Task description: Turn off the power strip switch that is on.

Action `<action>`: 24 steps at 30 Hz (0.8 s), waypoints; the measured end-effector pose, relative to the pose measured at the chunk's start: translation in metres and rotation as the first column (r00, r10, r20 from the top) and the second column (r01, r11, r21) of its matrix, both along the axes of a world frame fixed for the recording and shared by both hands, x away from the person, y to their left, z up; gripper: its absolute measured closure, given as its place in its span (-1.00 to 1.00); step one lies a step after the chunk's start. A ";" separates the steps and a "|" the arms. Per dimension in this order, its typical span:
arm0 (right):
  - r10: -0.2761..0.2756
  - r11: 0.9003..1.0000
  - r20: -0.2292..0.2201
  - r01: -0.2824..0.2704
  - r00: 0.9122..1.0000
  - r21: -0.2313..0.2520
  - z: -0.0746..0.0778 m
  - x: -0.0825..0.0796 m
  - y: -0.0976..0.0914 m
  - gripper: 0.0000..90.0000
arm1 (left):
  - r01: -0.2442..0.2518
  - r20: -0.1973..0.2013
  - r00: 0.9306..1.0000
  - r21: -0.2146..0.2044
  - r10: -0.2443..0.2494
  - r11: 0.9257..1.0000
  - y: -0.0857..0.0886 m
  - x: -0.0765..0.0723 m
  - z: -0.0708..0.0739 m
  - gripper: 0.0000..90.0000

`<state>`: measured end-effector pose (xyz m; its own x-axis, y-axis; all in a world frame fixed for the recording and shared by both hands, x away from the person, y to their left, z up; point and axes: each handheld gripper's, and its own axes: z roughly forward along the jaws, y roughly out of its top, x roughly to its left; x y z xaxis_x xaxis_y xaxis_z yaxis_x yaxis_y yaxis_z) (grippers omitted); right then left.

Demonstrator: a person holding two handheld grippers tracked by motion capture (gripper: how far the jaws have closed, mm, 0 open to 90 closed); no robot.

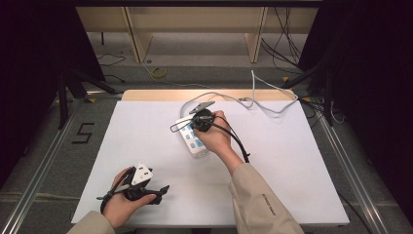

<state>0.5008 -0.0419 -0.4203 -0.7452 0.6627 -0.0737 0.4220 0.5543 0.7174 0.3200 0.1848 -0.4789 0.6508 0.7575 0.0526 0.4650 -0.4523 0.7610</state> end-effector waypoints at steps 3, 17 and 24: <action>0.003 1.000 0.000 -0.003 1.000 -0.002 0.000 0.002 0.002 1.00 | 0.001 0.000 1.000 0.000 -0.001 1.000 0.000 0.000 0.000 -0.65; -0.005 1.000 -0.014 0.005 1.000 -0.005 -0.001 0.010 0.009 1.00 | 0.005 -0.001 1.000 0.003 -0.005 1.000 -0.001 0.000 0.000 -0.65; 0.000 1.000 -0.013 0.000 1.000 -0.019 -0.003 0.012 0.013 1.00 | 0.004 0.001 1.000 0.002 -0.004 1.000 -0.001 0.000 0.000 -0.65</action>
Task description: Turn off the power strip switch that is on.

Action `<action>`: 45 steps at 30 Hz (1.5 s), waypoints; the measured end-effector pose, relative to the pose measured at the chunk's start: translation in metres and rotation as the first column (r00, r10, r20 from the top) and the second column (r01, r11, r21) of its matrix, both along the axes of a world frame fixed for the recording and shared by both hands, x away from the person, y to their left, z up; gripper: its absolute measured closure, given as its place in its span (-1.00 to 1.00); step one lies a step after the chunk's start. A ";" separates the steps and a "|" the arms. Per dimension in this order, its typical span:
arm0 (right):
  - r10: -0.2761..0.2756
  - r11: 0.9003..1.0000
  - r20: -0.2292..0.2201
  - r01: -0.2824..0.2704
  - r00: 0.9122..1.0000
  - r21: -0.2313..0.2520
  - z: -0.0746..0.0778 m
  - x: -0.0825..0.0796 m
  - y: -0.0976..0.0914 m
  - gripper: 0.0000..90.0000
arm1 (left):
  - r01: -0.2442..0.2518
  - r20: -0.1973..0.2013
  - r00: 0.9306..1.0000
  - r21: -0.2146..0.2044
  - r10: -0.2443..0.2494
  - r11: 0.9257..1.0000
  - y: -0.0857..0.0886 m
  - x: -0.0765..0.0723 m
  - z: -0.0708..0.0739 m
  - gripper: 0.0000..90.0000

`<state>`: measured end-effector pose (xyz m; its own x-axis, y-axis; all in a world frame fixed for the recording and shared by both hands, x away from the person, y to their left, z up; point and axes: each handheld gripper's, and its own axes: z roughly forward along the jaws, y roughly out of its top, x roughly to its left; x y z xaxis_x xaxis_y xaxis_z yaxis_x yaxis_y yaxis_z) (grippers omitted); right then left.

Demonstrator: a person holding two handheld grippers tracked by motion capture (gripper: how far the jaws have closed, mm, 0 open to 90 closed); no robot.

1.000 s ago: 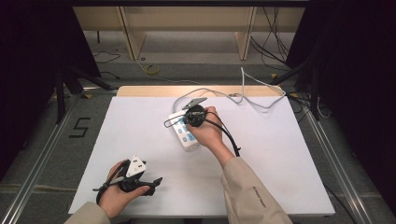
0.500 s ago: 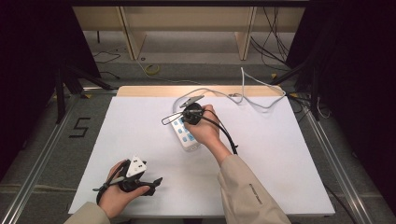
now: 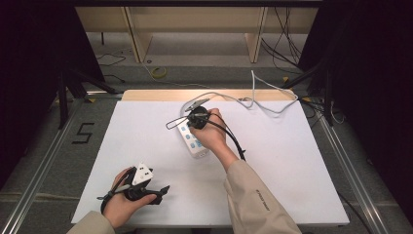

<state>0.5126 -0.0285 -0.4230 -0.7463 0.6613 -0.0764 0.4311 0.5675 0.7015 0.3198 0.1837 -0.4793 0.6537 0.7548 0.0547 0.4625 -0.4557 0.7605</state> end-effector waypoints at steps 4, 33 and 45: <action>-0.003 1.000 -0.005 0.003 1.000 -0.003 -0.001 0.001 0.002 1.00 | 0.000 0.000 1.000 0.001 0.000 1.000 0.000 0.000 0.000 -0.65; 0.008 1.000 -0.033 -0.009 0.999 -0.022 -0.005 0.013 0.022 1.00 | 0.000 0.001 1.000 -0.001 0.000 1.000 0.001 0.000 0.001 -0.65; -0.001 1.000 -0.059 -0.001 0.998 -0.022 -0.009 0.016 0.023 1.00 | -0.001 0.001 1.000 -0.002 0.001 1.000 0.001 0.000 0.001 -0.65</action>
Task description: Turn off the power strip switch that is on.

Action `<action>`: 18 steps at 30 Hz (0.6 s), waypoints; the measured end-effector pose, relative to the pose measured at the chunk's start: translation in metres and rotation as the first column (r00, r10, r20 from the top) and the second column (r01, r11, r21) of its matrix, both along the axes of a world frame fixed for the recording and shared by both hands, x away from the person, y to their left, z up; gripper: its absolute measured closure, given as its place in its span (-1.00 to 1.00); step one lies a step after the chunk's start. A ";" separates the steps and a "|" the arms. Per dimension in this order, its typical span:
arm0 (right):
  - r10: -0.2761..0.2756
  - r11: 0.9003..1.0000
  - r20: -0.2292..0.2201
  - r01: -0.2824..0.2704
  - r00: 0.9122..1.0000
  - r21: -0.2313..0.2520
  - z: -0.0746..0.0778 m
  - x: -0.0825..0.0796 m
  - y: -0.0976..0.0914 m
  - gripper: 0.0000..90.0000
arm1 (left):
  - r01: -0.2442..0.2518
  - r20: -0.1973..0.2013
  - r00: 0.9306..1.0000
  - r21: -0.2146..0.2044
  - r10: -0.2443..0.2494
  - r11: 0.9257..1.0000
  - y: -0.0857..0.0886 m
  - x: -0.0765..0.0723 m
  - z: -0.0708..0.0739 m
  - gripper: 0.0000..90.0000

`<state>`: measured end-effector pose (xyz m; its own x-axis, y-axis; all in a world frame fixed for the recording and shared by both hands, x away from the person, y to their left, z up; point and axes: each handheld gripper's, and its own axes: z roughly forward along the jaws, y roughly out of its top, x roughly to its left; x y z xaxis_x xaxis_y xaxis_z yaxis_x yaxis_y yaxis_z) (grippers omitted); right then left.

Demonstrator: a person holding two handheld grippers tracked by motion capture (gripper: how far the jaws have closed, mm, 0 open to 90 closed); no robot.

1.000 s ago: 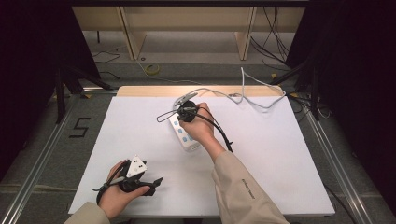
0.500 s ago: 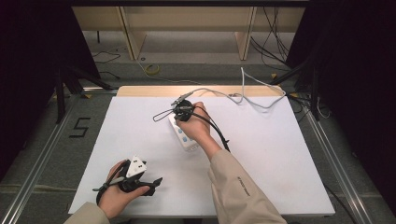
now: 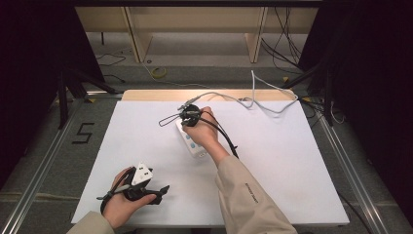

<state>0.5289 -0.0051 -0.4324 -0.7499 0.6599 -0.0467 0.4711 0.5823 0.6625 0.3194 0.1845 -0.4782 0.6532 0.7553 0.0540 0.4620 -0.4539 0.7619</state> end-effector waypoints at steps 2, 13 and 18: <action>0.004 1.000 0.004 -0.004 1.000 -0.001 -0.001 0.001 0.000 1.00 | 0.000 0.000 1.000 0.000 0.000 1.000 0.000 0.000 0.000 -0.65; -0.001 1.000 -0.003 0.001 1.000 -0.010 -0.001 0.006 0.003 1.00 | -0.005 0.002 1.000 -0.005 0.005 1.000 0.000 0.000 0.000 -0.65; -0.008 1.000 -0.013 0.008 1.000 -0.019 -0.005 0.008 0.006 1.00 | -0.004 0.008 1.000 -0.003 0.004 1.000 0.001 0.001 0.000 -0.65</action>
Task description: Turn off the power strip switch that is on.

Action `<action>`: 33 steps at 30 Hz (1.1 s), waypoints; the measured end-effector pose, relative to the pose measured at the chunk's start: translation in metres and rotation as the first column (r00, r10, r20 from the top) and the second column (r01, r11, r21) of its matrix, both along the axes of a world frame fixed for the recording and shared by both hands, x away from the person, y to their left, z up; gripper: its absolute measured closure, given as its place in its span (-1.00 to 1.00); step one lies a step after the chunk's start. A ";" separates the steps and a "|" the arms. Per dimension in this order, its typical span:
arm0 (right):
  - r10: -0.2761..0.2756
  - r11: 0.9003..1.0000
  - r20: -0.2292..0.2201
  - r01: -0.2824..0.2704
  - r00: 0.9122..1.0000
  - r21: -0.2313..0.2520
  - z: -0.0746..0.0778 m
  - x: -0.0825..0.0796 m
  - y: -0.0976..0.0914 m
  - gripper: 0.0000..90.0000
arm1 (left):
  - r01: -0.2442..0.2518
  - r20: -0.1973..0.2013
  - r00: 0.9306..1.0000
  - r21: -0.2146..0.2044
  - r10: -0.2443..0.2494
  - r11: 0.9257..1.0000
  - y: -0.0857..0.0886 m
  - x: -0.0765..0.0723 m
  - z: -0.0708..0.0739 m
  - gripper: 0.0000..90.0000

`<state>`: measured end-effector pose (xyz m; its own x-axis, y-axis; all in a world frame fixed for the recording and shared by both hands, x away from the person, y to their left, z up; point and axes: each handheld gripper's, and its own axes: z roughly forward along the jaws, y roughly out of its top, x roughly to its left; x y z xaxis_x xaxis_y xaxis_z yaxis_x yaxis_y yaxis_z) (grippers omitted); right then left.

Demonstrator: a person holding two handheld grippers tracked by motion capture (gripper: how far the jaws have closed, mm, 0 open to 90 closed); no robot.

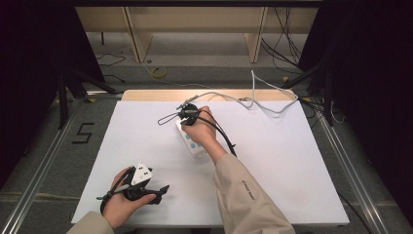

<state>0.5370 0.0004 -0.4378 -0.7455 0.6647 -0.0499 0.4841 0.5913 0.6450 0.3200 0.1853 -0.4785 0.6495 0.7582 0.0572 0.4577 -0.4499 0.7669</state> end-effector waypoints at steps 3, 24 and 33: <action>0.002 1.000 -0.003 -0.002 1.000 -0.008 -0.002 0.002 0.001 1.00 | 0.000 -0.002 1.000 -0.001 0.000 1.000 0.000 0.000 0.000 -0.65; -0.011 1.000 -0.032 0.010 0.999 -0.024 -0.015 0.010 0.009 1.00 | 0.002 -0.008 1.000 -0.004 -0.002 1.000 0.000 0.000 -0.001 -0.65; -0.012 0.999 -0.032 0.011 0.999 -0.030 -0.015 0.010 0.010 1.00 | 0.005 -0.010 1.000 0.000 -0.005 1.000 -0.001 0.000 -0.001 -0.65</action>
